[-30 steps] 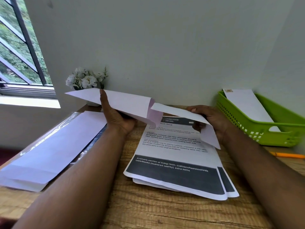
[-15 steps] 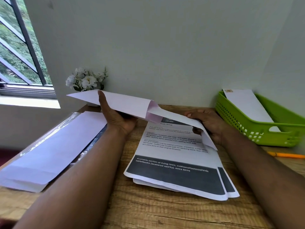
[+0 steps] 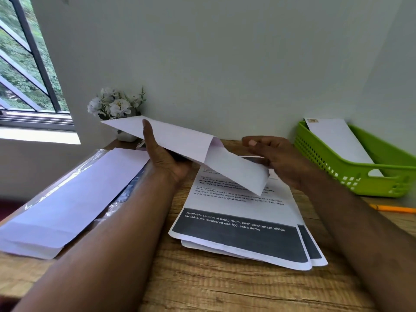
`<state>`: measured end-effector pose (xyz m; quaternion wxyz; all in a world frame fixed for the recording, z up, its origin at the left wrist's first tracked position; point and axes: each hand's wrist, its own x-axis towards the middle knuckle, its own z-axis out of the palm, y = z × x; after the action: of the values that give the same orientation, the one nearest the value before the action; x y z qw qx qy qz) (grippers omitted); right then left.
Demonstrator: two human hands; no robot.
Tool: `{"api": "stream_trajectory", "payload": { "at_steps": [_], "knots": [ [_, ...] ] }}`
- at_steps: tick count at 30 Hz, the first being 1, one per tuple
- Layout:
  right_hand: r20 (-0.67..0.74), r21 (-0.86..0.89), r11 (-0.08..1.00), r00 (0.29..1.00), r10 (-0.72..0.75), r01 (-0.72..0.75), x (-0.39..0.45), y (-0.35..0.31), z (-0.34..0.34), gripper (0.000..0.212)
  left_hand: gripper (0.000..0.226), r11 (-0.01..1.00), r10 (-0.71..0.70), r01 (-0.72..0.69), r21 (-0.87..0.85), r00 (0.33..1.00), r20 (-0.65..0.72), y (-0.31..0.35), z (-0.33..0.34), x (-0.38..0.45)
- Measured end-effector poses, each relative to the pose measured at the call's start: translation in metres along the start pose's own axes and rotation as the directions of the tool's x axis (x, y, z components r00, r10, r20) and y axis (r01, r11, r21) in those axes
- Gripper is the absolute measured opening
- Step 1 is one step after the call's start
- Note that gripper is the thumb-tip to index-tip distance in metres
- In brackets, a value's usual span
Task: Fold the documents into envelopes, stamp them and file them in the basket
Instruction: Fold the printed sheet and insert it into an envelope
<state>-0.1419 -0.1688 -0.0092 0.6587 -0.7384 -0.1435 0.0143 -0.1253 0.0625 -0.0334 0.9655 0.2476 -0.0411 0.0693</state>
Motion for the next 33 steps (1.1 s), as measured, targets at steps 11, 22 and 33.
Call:
{"api": "stream_trajectory", "payload": {
  "at_steps": [11,22,33],
  "knots": [
    [0.239,0.266,0.95,0.966,0.098,-0.162,-0.008,0.005,-0.006,0.062,0.06,0.998,0.038,-0.038,-0.048,0.999,-0.002,0.002,-0.003,0.003],
    [-0.138,-0.569,0.806,0.947,-0.291,0.164,-0.001,0.015,0.03,0.072,0.064,0.996,-0.087,0.084,0.03,0.988,0.13,-0.026,0.006,-0.003],
    [0.383,-0.814,0.041,0.589,-0.712,0.579,-0.005,0.015,0.026,0.04,0.08,0.878,-0.427,0.352,0.325,0.883,0.197,-0.019,0.008,0.001]
  ]
}}
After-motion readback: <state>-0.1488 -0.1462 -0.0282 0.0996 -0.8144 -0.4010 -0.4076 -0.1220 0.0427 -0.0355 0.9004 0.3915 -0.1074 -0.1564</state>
